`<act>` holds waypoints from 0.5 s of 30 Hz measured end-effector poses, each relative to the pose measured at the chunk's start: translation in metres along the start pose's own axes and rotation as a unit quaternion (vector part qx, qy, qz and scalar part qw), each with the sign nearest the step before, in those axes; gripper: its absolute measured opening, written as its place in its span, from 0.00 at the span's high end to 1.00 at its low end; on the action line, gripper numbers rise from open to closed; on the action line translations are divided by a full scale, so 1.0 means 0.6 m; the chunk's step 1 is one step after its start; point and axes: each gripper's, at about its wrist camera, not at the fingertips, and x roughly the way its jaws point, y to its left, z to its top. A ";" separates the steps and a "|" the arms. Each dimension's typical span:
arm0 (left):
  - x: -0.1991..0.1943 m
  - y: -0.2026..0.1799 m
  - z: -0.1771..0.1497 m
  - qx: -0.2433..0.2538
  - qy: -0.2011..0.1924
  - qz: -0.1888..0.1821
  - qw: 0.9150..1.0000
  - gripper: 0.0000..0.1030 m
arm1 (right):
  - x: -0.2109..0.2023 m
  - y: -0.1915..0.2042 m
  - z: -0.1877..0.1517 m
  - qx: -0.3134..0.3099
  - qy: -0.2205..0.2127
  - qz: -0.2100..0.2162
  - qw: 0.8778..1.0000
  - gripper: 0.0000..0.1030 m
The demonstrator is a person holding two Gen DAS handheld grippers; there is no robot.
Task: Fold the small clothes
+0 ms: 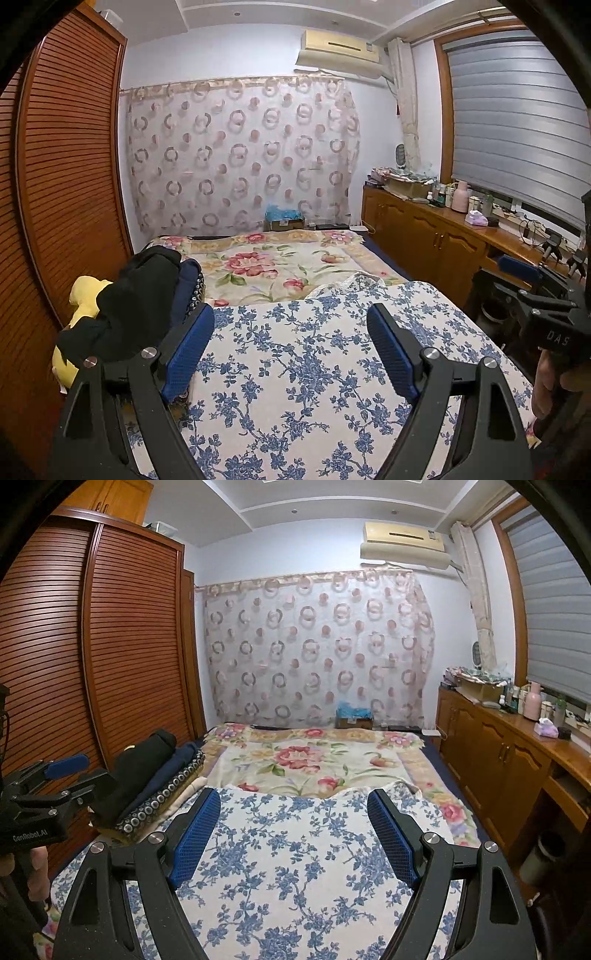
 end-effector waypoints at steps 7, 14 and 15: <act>0.000 0.004 0.000 0.001 0.000 0.001 1.000 0.17 | 0.000 -0.008 0.003 -0.001 0.001 0.002 1.000 0.19; 0.000 0.005 0.000 0.000 -0.001 0.000 1.000 0.17 | 0.000 -0.012 0.004 -0.001 0.000 0.001 1.000 0.19; 0.000 0.006 0.000 0.000 0.000 0.000 1.000 0.17 | 0.000 -0.012 0.003 -0.002 0.001 0.002 1.000 0.19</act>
